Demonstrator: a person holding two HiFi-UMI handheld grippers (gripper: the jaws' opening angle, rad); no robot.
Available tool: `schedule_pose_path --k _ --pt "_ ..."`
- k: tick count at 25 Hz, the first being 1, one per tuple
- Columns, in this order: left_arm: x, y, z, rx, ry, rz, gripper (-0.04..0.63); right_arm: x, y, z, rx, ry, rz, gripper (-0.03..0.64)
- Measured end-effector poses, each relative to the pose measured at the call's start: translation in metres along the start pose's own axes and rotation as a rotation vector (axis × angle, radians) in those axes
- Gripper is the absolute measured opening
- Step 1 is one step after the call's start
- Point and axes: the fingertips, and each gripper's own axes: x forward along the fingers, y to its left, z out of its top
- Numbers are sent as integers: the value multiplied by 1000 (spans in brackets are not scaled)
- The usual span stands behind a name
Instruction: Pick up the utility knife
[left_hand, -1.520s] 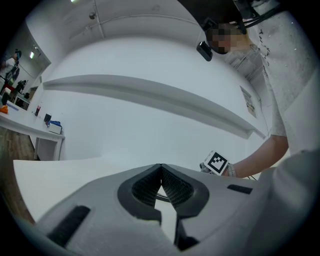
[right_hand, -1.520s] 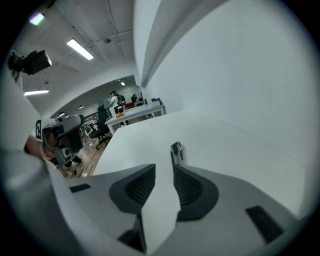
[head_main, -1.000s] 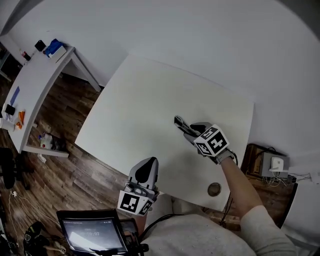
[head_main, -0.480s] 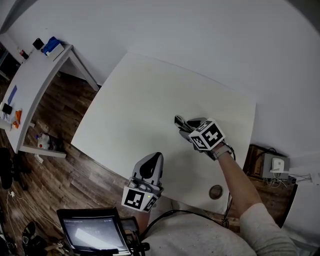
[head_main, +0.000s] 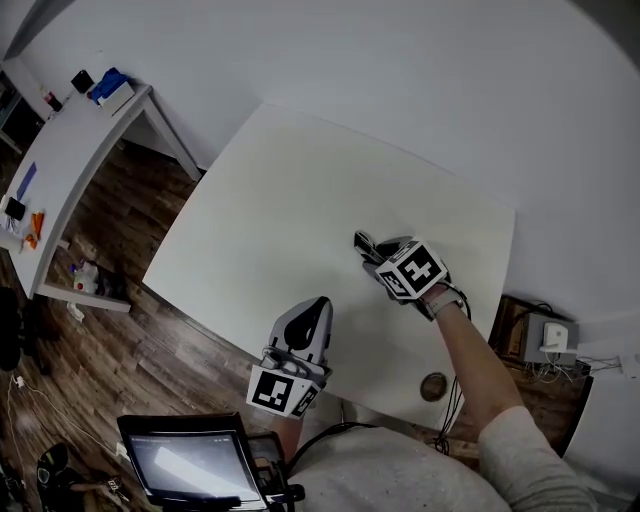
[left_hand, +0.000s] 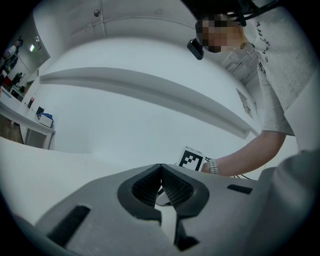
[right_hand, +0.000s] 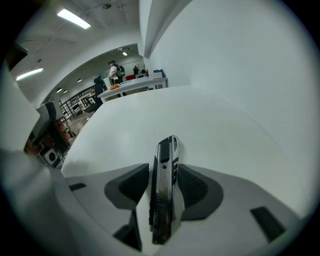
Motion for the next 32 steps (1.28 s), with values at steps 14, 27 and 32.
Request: schedule_pose_path --k 14,27,32 --pt "-7 1 -6 -6 -17 18 8 1 0 -2 -42 25 8 147" --pt "-12 5 -3 -14 -16 24 8 -1 1 -2 -37 13 3 141" --pt "-15 10 -3 -19 1 27 8 -3 9 -2 -21 20 16 141"
